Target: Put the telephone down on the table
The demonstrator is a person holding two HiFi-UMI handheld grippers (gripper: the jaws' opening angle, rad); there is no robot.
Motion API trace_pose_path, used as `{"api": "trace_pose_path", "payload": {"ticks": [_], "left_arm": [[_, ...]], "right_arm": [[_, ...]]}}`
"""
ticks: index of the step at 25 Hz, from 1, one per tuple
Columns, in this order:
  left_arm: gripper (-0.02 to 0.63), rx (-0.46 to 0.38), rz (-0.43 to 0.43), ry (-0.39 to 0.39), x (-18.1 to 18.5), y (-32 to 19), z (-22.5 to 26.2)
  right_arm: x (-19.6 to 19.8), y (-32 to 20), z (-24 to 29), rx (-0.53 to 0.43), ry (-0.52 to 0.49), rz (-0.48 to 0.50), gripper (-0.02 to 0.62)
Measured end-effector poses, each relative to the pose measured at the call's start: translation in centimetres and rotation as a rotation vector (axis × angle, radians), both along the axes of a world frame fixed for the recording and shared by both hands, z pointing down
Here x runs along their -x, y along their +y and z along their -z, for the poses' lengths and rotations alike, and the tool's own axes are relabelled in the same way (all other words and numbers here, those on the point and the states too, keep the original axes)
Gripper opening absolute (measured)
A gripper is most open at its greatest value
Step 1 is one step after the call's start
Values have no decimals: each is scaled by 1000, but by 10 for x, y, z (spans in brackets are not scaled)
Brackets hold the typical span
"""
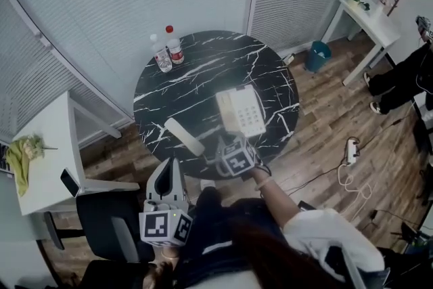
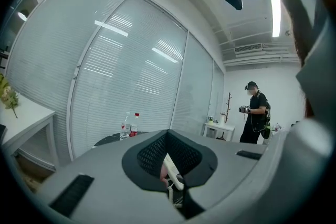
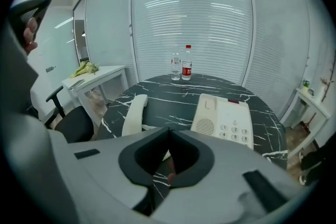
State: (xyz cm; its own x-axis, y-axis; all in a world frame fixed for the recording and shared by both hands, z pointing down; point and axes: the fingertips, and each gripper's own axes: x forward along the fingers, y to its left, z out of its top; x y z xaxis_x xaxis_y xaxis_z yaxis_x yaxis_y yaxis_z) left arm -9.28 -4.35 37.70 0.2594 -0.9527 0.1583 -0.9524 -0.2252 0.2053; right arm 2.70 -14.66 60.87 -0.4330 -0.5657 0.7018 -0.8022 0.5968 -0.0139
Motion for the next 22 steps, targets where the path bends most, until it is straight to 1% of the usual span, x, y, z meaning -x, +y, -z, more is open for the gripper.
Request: {"api": "trace_pose_path", "payload": {"ticks": [1, 4, 7, 10, 15, 22], "left_arm": [[11, 0, -8, 0, -6, 3, 0], [11, 0, -25, 1, -24, 12, -3], [11, 3, -30, 5, -40, 25, -4], [11, 4, -35, 4, -54, 38, -4], [11, -14, -58, -8, -78, 55, -1], [11, -15, -74, -12, -100, 80, 2]], "right_arm": [[-6, 3, 2, -12, 4, -6, 2], [-24, 13, 8, -33, 9, -6, 2], [-41, 27, 12, -44, 1, -13, 2], [-56, 40, 19, -74, -13, -16, 2], [-83, 54, 27, -106, -18, -34, 2], [-104, 77, 51, -173, -81, -74, 2]]}}
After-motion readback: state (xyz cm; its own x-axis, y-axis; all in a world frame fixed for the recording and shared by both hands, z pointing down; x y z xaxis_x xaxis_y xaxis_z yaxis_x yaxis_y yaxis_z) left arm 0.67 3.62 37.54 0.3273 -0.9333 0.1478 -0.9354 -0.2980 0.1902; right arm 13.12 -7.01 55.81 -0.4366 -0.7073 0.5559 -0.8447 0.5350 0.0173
